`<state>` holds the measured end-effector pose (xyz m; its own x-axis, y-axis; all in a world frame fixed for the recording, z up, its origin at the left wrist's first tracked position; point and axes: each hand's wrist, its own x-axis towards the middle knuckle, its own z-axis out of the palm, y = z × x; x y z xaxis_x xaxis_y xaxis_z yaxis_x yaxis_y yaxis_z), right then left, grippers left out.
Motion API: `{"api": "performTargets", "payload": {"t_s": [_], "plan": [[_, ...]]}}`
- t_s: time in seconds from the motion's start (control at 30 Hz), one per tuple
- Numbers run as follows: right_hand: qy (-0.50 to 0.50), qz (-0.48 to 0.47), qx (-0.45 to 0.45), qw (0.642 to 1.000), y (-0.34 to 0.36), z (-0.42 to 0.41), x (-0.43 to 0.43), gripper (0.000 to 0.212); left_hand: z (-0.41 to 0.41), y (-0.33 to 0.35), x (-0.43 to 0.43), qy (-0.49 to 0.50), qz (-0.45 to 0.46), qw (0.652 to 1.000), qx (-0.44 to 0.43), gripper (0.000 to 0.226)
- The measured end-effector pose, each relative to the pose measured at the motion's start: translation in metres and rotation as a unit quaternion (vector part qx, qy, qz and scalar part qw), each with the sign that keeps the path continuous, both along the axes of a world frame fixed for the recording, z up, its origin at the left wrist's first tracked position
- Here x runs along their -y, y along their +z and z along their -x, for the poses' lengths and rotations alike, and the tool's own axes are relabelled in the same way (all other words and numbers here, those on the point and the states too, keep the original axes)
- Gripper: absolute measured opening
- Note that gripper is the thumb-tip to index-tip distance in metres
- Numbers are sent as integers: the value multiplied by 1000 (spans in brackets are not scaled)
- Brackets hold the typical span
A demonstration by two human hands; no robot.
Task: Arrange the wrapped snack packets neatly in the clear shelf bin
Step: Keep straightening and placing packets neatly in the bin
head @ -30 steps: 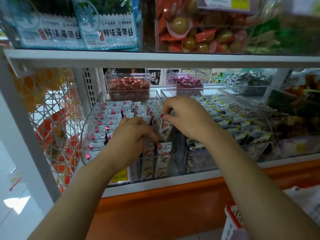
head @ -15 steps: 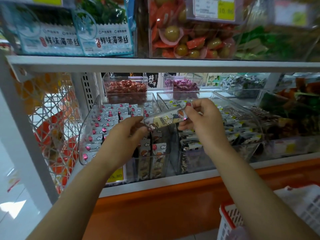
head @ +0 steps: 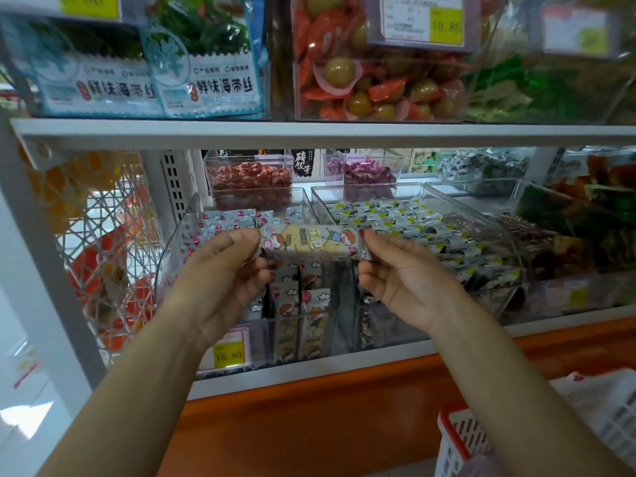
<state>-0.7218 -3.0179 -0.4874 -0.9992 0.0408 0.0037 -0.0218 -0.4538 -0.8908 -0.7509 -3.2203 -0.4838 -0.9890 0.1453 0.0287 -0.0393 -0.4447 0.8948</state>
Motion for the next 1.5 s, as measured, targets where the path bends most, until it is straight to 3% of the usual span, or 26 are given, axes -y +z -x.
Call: {"api": "performTargets", "payload": {"t_s": [0.2, 0.4, 0.6, 0.73, 0.83, 0.93, 1.0, 1.13, 1.17, 1.3, 1.37, 1.5], "plan": [[64, 83, 9, 994, -1, 3, 0, 21, 0, 0, 2, 7, -47, 998, 29, 20], [28, 16, -31, 999, -2, 3, -1, 20, -2, 2, 4, 6, -41, 999, 23, 17], [-52, -35, -95, 993, -2, 3, 3, 28, -6, 0, 3, -29, -3, 999, -22, 33], [-87, -75, -126, 985, -3, 3, 5, 31, -8, 3, 4, -50, 15, 998, -20, 18], [-91, -93, -147, 980, -4, 3, 6, 31, -8, 4, 4, -55, 31, 998, -26, 39], [-97, -108, -155, 977, -6, 4, 7, 30, -6, 2, 4, -46, 16, 999, -5, 19], [-101, -112, -157, 976, -6, 4, 9, 29, -5, 0, 4, -48, 25, 999, -8, 11], [-72, -61, -168, 981, -7, 4, 10, 10, -6, -1, 4, -43, 23, 998, -44, 25], [-72, -73, -174, 979, -7, 3, 11, 5, -7, 0, 3, -40, 27, 997, -57, 31], [-119, -226, -194, 947, -11, 2, 13, 17, -10, 1, 2, -19, 103, 988, -109, 42], [-118, -244, -198, 942, -11, 2, 14, 23, -11, 2, 1, 0, 159, 977, -139, 42], [-125, -296, -217, 922, -11, 0, 16, 14, -15, 3, -3, 9, 217, 958, -186, 47]]}}
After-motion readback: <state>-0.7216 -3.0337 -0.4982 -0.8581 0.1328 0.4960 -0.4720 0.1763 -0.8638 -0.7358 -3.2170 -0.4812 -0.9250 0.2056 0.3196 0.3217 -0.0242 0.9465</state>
